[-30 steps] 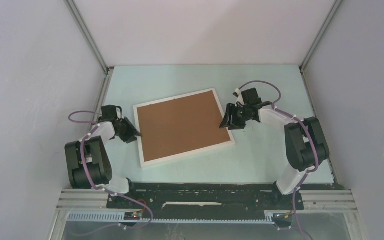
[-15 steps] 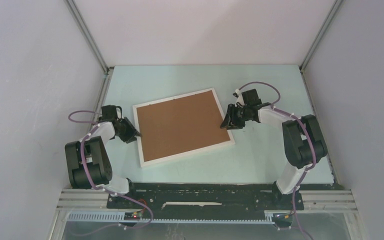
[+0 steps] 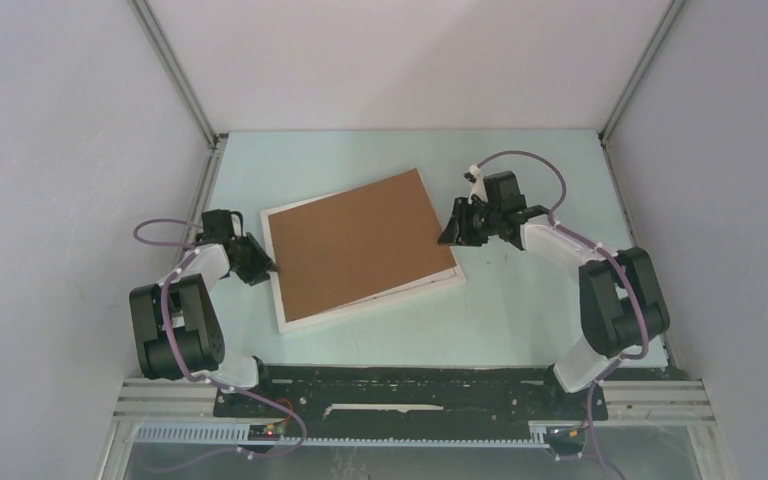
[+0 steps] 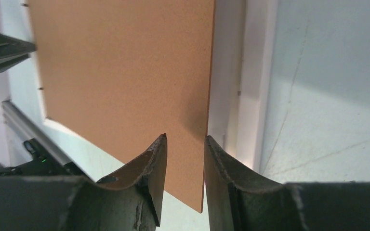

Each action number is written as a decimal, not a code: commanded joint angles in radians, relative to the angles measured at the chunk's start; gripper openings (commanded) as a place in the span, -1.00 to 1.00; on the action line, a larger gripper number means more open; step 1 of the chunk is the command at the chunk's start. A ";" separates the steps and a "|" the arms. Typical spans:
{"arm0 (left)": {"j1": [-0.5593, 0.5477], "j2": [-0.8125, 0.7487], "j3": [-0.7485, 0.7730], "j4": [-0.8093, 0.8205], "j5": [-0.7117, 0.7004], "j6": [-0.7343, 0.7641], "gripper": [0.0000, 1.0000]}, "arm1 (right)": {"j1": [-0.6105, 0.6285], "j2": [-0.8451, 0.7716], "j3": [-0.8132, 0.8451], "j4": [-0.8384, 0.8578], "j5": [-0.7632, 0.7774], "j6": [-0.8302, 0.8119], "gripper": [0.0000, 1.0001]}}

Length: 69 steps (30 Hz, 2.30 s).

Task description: Put the photo into the frame

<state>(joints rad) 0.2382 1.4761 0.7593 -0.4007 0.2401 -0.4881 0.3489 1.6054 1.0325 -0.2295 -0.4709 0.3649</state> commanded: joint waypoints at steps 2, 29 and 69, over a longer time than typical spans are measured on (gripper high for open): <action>-0.032 0.006 -0.023 -0.015 0.061 0.008 -1.00 | 0.068 0.111 0.019 0.195 0.005 -0.036 -0.20; -0.074 -0.013 -0.019 -0.021 0.068 0.013 -1.00 | 0.126 0.198 0.063 0.351 -0.016 0.061 -0.30; -0.182 0.538 0.882 0.106 0.049 0.067 1.00 | -0.172 -0.032 -0.164 0.095 -0.107 0.271 0.87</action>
<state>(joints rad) 0.0692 1.8996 1.4479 -0.2523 0.1608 -0.4240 0.1879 1.5654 0.8917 -0.2588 -0.4969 0.5678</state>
